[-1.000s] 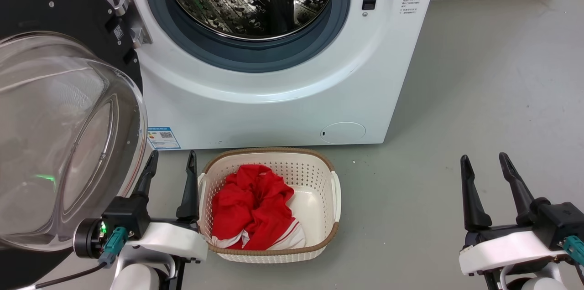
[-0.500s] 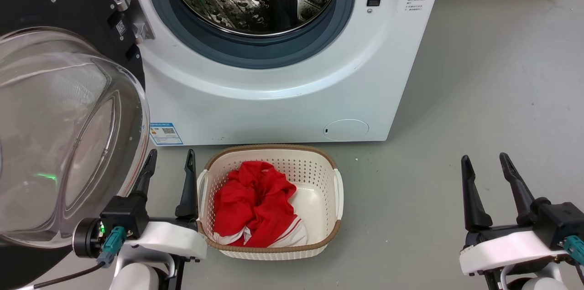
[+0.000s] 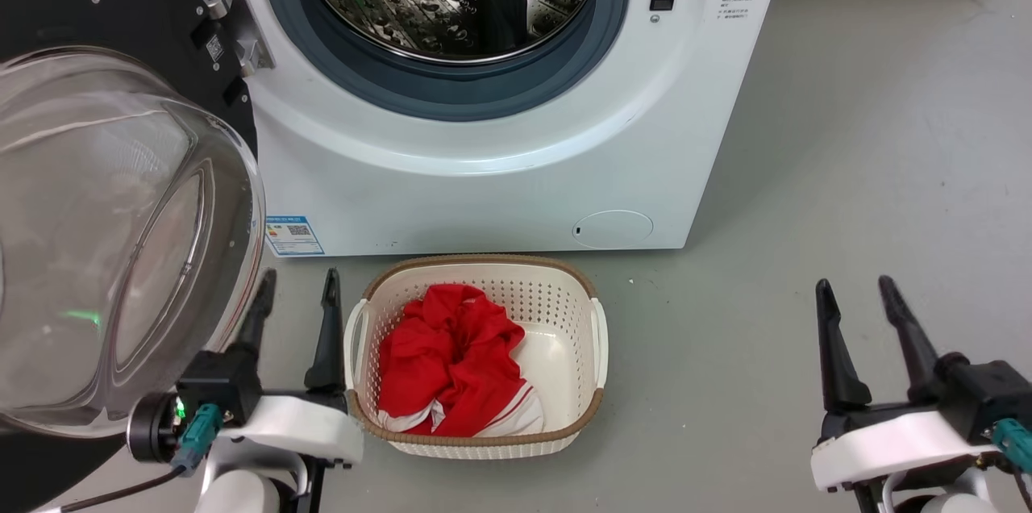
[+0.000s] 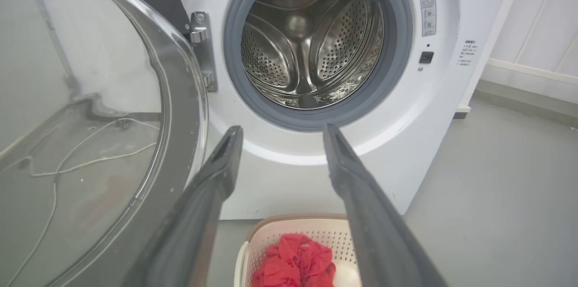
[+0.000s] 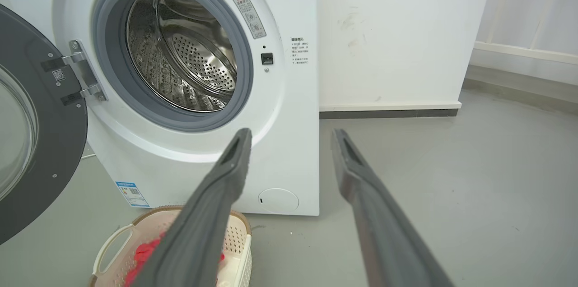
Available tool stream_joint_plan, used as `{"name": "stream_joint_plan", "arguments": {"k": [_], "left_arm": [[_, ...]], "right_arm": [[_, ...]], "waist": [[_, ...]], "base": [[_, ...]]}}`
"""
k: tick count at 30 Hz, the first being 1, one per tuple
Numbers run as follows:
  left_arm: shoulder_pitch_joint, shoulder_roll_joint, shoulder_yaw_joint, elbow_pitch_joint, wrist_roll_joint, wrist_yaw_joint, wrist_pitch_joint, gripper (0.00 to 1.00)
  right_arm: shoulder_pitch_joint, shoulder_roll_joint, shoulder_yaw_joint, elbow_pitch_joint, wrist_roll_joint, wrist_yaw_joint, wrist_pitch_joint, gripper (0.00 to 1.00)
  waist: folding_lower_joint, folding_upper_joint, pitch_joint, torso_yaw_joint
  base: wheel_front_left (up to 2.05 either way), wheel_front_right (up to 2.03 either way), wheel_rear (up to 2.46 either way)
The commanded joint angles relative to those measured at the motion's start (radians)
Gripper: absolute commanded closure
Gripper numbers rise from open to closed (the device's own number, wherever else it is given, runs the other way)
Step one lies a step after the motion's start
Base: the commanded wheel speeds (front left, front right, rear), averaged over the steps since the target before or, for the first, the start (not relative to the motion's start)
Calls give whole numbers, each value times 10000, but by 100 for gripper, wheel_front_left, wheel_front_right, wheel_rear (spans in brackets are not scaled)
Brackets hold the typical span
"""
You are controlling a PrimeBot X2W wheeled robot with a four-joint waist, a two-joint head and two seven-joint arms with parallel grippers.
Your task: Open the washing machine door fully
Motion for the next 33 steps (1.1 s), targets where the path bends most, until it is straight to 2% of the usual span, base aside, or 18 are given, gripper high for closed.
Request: {"name": "stream_joint_plan", "arguments": {"k": [1, 3, 18, 33], "left_arm": [[20, -4, -2, 59, -4, -4, 2, 100], [154, -31, -7, 263, -24, -5, 49, 100], [129, -94, 277, 358, -2941, -161, 821, 100], [161, -143, 452, 381, -5402, -294, 1413, 100]], "right_arm": [[12, 0, 4, 56, -2, 0, 2, 100], [117, 2, 29, 239, 9, 0, 7, 100], [-97, -172, 89, 608, 3192, -1, 418, 100], [-285, -275, 77, 945, 5800, -2, 820, 100]], "waist": [[0, 0, 0, 0], [0, 0, 0, 0], [0, 0, -104, -2], [0, 0, -208, -5]], "base": [[0, 0, 0], [0, 0, 0], [0, 0, 0], [0, 0, 0]]}}
